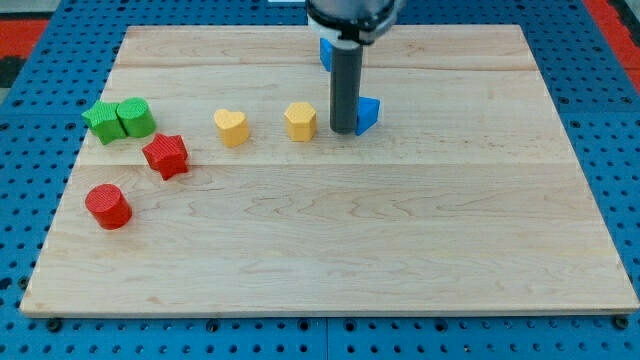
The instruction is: Separate the blue blocks from each other
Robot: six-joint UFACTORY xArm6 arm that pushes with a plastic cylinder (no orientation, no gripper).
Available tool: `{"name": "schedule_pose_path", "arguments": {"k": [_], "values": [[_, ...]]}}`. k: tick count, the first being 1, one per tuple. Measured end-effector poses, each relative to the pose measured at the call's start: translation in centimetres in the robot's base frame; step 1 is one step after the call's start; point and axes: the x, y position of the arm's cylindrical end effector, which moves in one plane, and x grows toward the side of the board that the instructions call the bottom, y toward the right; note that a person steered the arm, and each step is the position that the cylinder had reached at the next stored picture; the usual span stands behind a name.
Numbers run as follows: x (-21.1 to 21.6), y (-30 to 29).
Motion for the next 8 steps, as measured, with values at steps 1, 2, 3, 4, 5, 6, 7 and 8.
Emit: {"name": "schedule_pose_path", "arguments": {"k": [1,2,3,4,5,6,7,8], "values": [[-4.5,0.7],[-4.6,3.9],[0.4,7.6],[2.3,6.5],[2.3,5.5],[4.5,4.4],[6.6,4.5],[-0.1,10.9]]}}
